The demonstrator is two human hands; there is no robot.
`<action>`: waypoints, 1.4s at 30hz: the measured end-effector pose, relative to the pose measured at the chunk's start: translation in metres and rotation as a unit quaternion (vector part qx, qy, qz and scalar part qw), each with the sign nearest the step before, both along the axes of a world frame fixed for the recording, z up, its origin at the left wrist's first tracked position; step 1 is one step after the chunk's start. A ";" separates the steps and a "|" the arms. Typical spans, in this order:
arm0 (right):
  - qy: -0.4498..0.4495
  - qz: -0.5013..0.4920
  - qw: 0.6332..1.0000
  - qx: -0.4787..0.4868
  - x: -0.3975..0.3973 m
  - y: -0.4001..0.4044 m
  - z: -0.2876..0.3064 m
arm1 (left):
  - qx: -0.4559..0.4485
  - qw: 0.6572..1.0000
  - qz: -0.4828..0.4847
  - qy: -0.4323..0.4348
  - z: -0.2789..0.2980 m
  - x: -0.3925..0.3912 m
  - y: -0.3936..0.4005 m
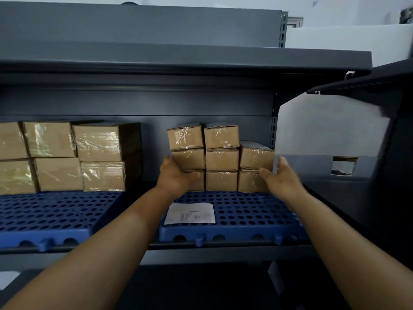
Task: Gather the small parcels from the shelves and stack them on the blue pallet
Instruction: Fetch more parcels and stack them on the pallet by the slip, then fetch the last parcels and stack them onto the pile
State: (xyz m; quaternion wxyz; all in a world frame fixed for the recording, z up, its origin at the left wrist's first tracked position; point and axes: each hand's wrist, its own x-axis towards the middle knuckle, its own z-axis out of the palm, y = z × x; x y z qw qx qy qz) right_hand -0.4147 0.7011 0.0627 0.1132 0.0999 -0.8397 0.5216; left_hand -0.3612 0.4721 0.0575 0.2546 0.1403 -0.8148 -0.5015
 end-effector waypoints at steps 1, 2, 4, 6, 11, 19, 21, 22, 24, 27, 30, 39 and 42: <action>0.005 -0.008 1.000 0.005 0.008 0.000 0.000 | -0.013 1.000 0.006 0.004 0.001 0.007 0.006; 0.011 -0.010 1.000 0.007 0.015 0.001 0.000 | -0.024 1.000 0.008 0.012 0.001 0.015 0.013; 0.023 -0.011 1.000 0.009 0.031 0.002 -0.002 | -0.049 0.999 -0.003 0.013 0.001 0.030 0.031; 0.027 -0.013 0.999 0.015 0.052 0.002 -0.006 | -0.078 0.996 -0.037 0.004 0.000 0.047 0.050; 0.049 -0.054 0.994 0.076 0.106 0.009 -0.023 | -0.147 0.979 -0.144 0.008 -0.015 0.091 0.083; -0.012 -0.182 0.970 0.163 0.232 0.018 -0.097 | -0.248 0.917 -0.307 -0.051 -0.078 0.172 0.100; -0.043 -0.212 0.961 0.170 0.271 0.019 -0.118 | -0.268 0.899 -0.341 -0.066 -0.100 0.196 0.102; -0.061 -0.226 0.957 0.171 0.291 0.020 -0.128 | -0.274 0.889 -0.359 -0.073 -0.110 0.209 0.104; -0.093 -0.256 0.947 0.172 0.330 0.023 -0.146 | -0.281 0.870 -0.395 -0.085 -0.128 0.232 0.110; -0.138 -0.306 0.927 0.166 0.388 0.031 -0.171 | -0.286 0.844 -0.444 -0.095 -0.150 0.269 0.130; -0.185 -0.358 0.903 0.150 0.442 0.044 -0.195 | -0.283 0.817 -0.492 -0.104 -0.168 0.312 0.156; -0.243 -0.475 0.843 0.076 0.595 0.095 -0.233 | -0.269 0.733 -0.614 -0.117 -0.210 0.441 0.241; -0.245 -0.500 0.829 0.057 0.649 0.119 -0.239 | -0.270 0.711 -0.639 -0.113 -0.217 0.490 0.272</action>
